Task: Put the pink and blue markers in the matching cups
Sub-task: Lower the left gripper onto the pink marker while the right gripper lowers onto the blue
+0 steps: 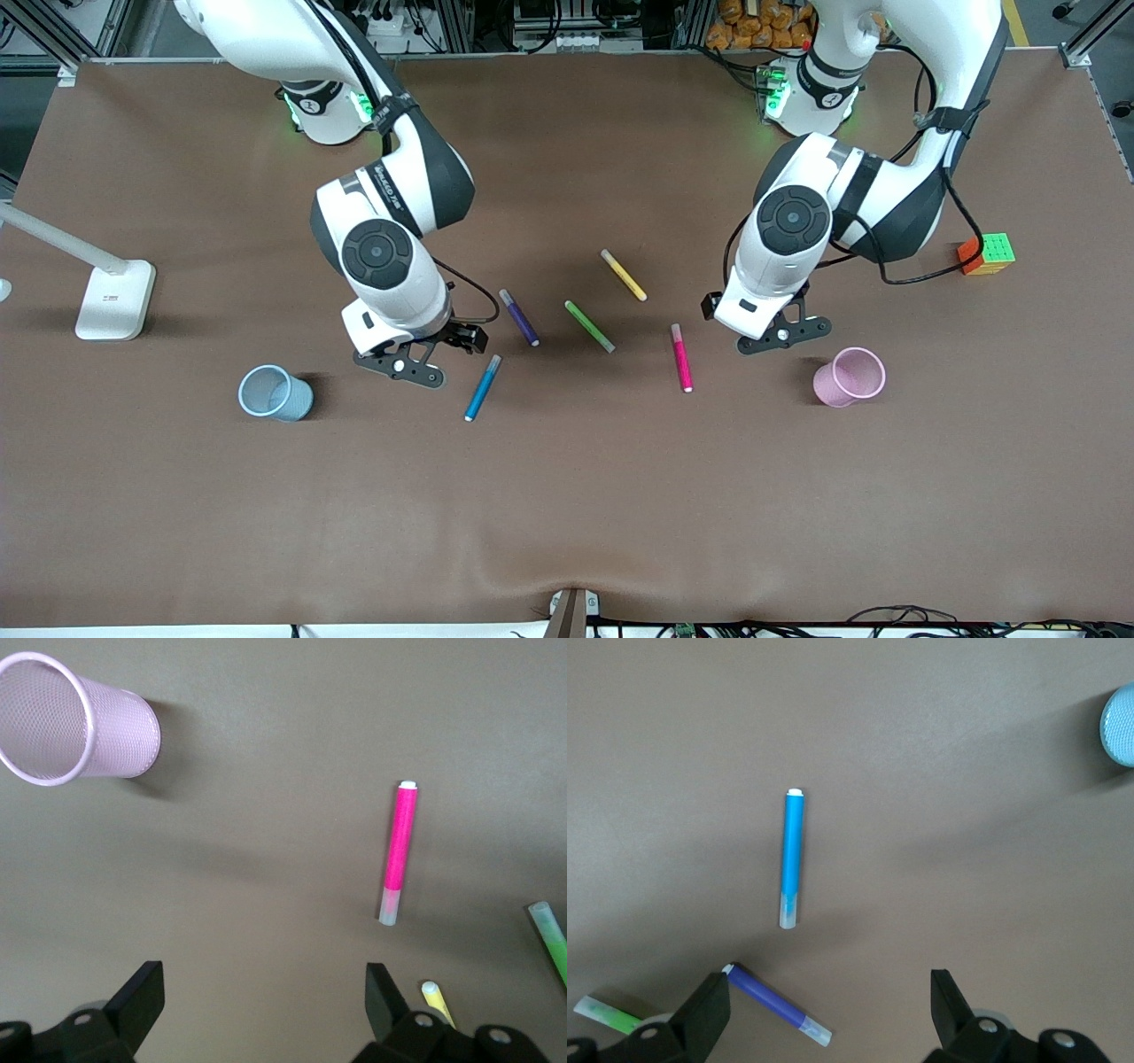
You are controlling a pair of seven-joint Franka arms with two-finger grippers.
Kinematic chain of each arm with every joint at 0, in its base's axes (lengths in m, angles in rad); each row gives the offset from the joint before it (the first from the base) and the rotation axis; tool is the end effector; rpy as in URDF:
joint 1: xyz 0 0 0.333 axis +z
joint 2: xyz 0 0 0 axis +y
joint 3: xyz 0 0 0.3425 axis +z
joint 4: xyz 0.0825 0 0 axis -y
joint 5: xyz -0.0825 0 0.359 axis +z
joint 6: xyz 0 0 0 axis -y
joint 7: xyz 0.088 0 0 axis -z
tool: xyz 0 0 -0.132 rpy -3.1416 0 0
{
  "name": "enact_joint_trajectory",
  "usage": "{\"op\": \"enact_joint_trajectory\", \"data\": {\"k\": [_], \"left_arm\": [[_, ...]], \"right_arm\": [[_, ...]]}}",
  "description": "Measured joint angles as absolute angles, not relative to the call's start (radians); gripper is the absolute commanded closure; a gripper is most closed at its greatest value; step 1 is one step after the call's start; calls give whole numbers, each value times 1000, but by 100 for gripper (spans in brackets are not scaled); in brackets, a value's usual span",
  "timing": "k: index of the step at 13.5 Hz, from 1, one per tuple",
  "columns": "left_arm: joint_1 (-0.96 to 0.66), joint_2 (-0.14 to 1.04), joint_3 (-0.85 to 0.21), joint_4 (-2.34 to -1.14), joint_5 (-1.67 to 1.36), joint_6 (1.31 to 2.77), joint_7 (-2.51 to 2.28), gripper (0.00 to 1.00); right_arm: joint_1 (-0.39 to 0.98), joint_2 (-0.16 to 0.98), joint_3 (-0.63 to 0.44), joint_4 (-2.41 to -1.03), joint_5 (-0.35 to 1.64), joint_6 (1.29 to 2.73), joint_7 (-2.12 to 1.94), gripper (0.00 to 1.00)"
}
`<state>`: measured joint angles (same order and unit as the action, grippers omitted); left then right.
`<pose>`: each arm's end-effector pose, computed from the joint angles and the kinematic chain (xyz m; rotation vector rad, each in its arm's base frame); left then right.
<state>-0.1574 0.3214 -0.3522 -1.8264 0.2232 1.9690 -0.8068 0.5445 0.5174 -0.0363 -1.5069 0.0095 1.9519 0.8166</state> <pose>0.5362 -0.2613 0.3702 -2.9606 -0.3005 0.1016 0.5902 0.3341 0.3689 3.0522 -0.4740 -0.0788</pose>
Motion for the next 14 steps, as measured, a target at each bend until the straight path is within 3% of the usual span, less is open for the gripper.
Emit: {"op": "enact_joint_trajectory", "data": {"k": [10,14], "left_arm": [[-172,320,-354,-1935,247,2115,-809,0],[-185,320,-355,-1985,259,2206,-829,0]], "right_arm": [[572,550,-37,-1504,76,1952,873,0],[573,603,-37,-1515,78,2026,873,0]]}}
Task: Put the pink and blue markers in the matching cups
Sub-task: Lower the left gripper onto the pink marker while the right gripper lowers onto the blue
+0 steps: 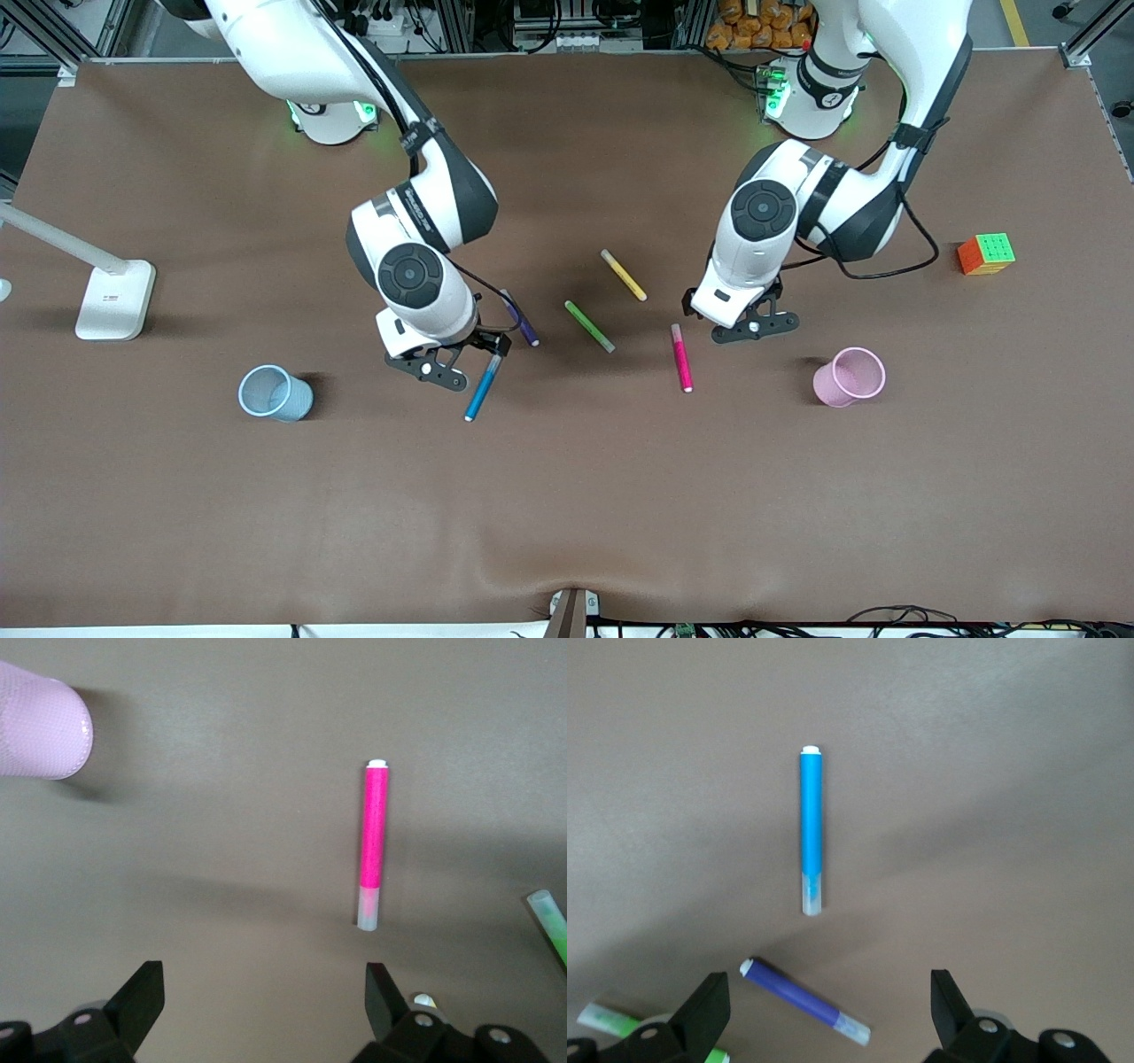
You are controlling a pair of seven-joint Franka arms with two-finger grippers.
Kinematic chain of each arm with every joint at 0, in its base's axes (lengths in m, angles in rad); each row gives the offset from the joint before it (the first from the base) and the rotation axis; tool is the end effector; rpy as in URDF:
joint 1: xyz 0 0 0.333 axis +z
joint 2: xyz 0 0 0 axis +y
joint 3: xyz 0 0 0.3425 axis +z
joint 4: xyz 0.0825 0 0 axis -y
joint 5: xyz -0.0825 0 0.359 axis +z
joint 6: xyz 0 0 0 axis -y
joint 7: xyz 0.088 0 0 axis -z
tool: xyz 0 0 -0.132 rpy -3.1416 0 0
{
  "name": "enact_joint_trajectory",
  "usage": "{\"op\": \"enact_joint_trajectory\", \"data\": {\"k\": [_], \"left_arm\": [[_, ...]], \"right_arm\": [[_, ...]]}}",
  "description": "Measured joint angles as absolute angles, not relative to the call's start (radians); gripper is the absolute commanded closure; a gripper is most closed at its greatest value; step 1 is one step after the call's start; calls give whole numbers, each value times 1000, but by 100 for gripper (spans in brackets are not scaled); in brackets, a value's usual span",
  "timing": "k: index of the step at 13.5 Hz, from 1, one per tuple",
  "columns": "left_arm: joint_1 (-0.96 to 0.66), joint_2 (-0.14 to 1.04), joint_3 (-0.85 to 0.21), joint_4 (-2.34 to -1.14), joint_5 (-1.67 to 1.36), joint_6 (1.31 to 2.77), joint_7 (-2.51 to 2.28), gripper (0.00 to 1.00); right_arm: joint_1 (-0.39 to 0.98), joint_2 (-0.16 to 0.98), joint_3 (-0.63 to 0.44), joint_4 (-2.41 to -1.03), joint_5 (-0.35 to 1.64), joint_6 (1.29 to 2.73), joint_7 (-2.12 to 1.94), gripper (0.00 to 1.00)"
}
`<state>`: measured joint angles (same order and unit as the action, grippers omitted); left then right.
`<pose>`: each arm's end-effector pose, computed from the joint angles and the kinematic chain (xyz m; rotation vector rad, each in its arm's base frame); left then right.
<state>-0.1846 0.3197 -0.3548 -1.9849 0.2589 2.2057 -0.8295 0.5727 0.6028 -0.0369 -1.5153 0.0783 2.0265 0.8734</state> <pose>0.5123 -0.2803 0.3238 -3.0174 -0.2128 -0.0047 0.5857 0.3597 0.3128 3.0619 -0.5726 -0.1560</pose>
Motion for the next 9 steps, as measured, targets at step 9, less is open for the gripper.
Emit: {"op": "enact_joint_trajectory", "data": {"k": [9], "left_arm": [[-220,343,-356,-2098,424,2415,-974,1]], "right_arm": [[592,710,-36,-1517,80,2145,880,0]]}}
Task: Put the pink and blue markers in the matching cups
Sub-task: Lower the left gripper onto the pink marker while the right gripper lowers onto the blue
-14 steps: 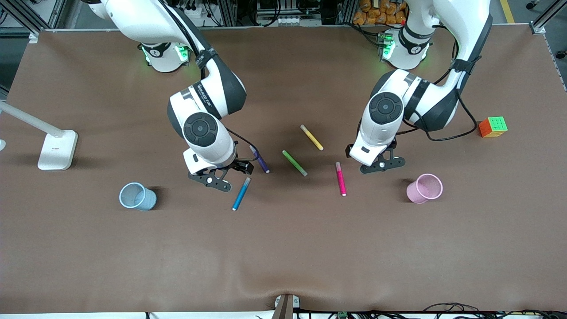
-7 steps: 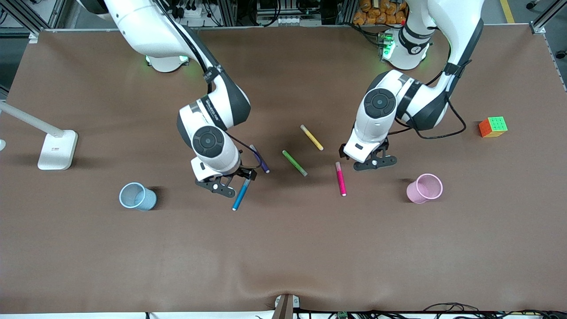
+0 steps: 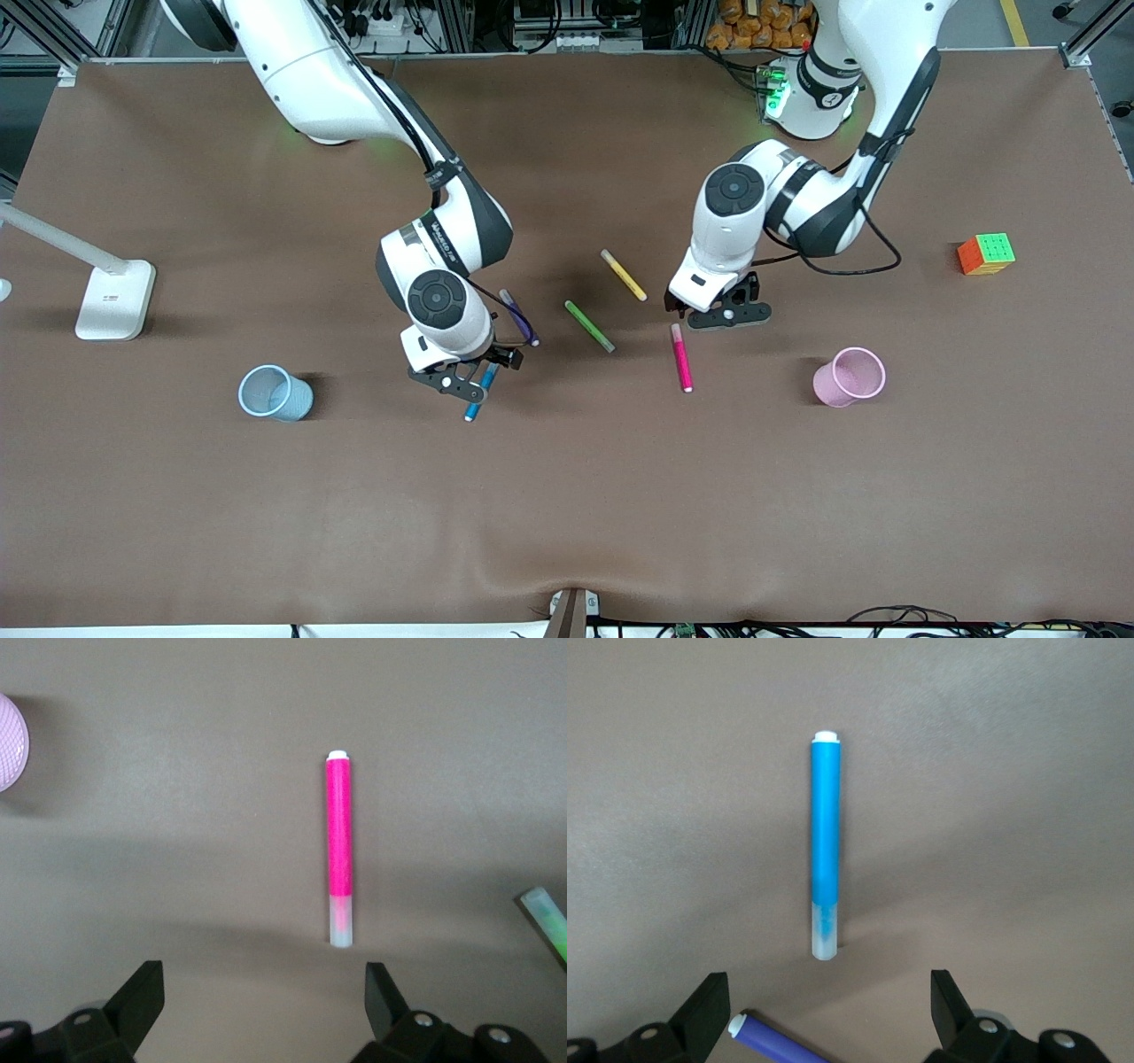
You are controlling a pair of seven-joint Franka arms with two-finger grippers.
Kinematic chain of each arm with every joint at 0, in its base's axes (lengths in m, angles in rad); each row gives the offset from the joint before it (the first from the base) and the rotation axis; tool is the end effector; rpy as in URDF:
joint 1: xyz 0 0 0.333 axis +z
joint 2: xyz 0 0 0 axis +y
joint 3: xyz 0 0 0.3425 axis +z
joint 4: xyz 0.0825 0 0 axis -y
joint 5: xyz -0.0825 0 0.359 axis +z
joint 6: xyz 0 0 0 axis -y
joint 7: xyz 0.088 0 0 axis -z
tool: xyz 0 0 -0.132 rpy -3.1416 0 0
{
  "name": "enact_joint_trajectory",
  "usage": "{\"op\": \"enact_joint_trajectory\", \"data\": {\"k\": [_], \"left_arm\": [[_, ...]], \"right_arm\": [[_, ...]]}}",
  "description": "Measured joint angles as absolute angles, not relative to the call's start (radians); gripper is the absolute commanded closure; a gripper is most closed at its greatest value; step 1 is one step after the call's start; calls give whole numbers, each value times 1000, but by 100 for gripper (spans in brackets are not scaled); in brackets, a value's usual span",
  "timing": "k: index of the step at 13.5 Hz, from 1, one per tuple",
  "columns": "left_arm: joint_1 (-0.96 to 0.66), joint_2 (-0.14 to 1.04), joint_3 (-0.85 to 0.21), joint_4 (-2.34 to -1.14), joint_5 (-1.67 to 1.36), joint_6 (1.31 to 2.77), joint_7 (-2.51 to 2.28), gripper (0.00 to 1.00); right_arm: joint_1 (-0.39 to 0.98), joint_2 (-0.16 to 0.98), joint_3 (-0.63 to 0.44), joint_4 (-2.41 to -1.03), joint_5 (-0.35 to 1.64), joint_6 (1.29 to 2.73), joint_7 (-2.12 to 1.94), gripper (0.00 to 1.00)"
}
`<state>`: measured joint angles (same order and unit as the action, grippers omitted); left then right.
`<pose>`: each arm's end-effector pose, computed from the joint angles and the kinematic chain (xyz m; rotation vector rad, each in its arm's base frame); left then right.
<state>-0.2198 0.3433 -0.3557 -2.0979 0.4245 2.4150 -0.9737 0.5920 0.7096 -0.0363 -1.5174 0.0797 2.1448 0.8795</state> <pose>0.4896 -0.3006 0.2842 -3.0227 -0.1503 -0.1857 0.5877 0.3757 0.2469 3.0651 -0.5610 -0.1378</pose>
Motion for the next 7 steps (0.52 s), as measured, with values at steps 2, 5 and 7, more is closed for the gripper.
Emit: {"op": "enact_joint_trajectory", "data": {"k": [2,5,7], "left_arm": [[-220,374,-355,-2100,478,2459,-1029,4],[-220,430,-355,-2101,554,2542,-1134,23],[-220,456,-355,-2101,619,2561,-1206,30]], "right_arm": [[600,728,-36,-1527,80,2183,888,0],[603,747,-37,-1554,80,2240,891,0],[604,756,-37,-1559,80,2247,891,0]]}}
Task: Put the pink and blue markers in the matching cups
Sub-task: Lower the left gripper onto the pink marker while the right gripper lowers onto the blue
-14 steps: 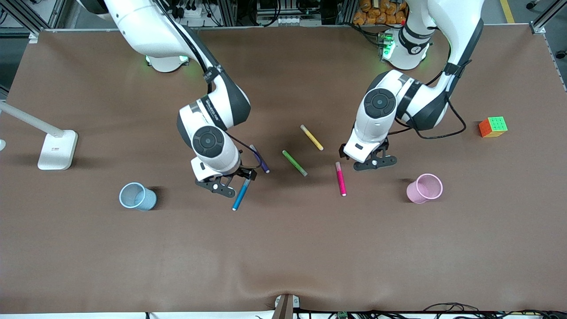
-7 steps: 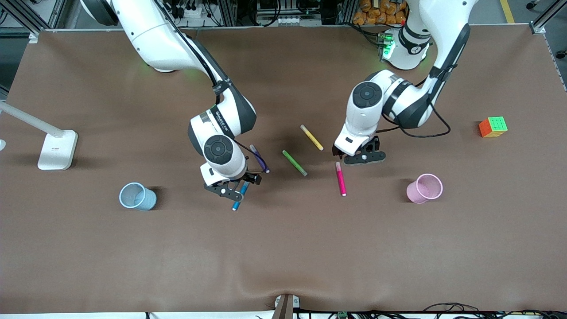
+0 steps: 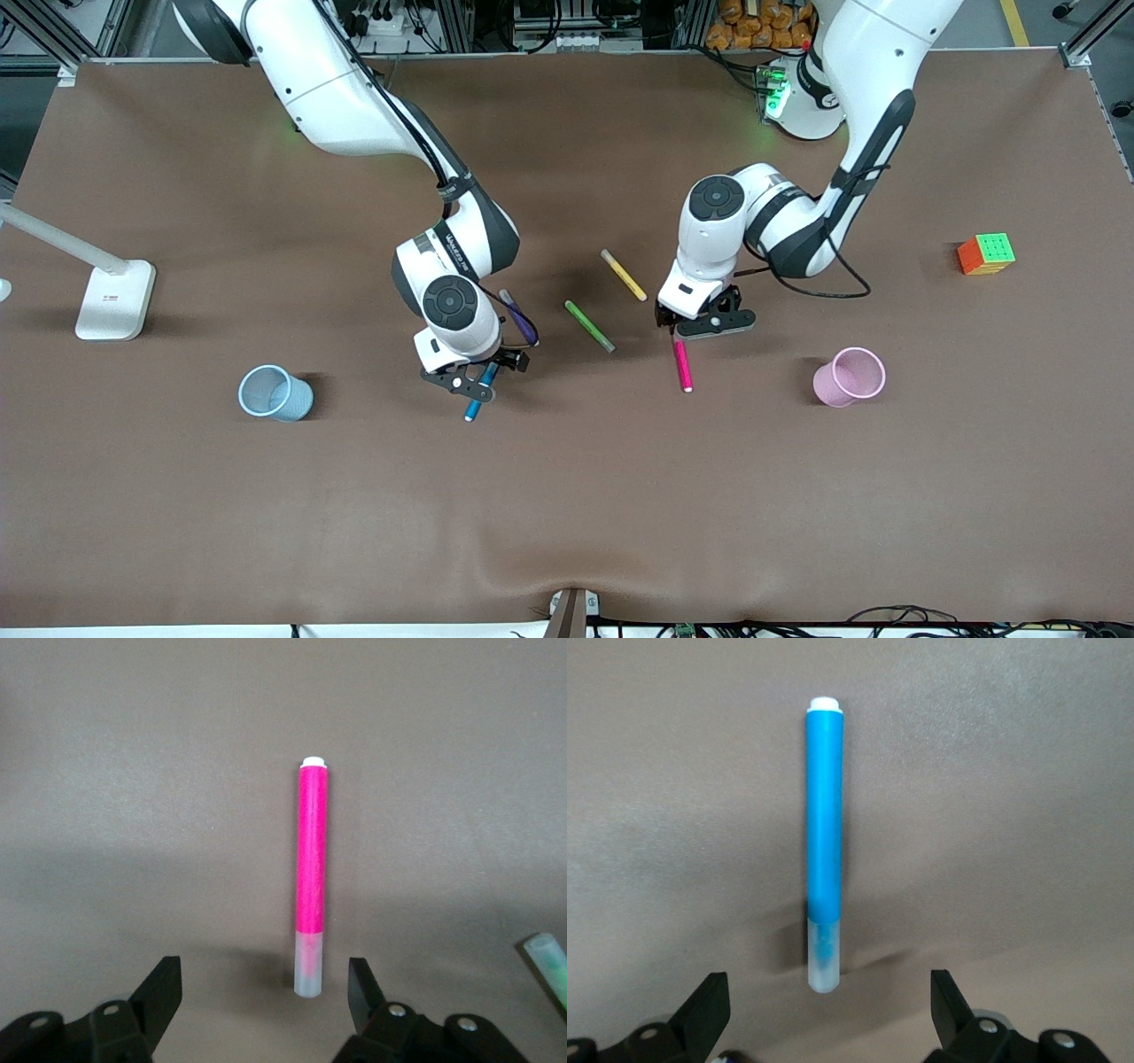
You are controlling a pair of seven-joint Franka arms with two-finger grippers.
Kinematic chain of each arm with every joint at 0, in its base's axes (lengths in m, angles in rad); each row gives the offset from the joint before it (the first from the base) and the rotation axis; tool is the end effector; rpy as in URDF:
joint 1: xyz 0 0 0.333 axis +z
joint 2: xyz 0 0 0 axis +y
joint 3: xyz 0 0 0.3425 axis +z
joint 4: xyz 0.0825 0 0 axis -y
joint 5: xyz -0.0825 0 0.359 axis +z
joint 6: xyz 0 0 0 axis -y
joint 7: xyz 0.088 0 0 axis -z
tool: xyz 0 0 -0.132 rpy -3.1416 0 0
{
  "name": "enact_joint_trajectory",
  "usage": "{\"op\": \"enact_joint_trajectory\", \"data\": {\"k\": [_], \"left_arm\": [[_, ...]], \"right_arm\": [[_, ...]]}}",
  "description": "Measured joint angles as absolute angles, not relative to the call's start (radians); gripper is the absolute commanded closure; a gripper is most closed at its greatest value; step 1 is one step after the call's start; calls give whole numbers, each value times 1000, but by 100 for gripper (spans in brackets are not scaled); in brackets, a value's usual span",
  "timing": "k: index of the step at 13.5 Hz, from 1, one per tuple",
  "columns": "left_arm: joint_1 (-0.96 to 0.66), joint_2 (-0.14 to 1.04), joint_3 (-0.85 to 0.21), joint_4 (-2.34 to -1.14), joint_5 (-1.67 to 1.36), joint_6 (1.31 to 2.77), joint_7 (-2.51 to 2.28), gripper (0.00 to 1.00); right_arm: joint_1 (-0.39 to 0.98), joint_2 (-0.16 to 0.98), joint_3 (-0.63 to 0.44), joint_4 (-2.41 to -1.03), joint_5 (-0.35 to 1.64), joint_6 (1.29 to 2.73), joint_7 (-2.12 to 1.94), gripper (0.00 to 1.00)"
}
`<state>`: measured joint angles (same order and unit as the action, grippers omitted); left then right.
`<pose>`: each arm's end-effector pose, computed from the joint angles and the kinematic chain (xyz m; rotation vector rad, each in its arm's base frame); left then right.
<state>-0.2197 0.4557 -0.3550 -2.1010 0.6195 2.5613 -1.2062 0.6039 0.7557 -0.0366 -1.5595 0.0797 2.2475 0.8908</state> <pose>0.4914 -0.3139 0.2345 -3.0444 -0.2376 -0.2948 0.5811 0.3792 0.2058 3.0689 -0.5686 -0.1142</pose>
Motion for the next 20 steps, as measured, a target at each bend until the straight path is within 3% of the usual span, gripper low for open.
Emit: {"op": "enact_joint_trajectory", "data": {"k": [7,10,13,15,16,17,18,20], "left_arm": [[-220,520,-356,-2100,764,2607,-1358,40],[-222,523,-357,-2098,777,2624,-1374,54],[-222,529,-358,-2098,778,2629,-1374,61],[-222,532,-358,-2098,779,2629,-1375,73],[-222,532,-358,-2098,779,2629,-1375,90],[-222,532,-358,-2098,779,2629,-1375,97],[-222,532,-358,-2097,779,2630,-1375,99],[-222,532,-358,-2094,779,2631,-1375,100]], "right_arm": [[625,779,-37,-1564,80,2280,891,0],[628,789,-37,-1564,80,2287,891,0],[631,789,-37,-1564,80,2287,891,4],[634,789,-37,-1564,80,2287,891,42],[635,789,-37,-1564,80,2287,891,66],[635,789,-37,-1564,80,2289,891,88],[635,789,-37,-1561,80,2294,891,100],[635,787,-37,-1556,80,2293,891,100]]}}
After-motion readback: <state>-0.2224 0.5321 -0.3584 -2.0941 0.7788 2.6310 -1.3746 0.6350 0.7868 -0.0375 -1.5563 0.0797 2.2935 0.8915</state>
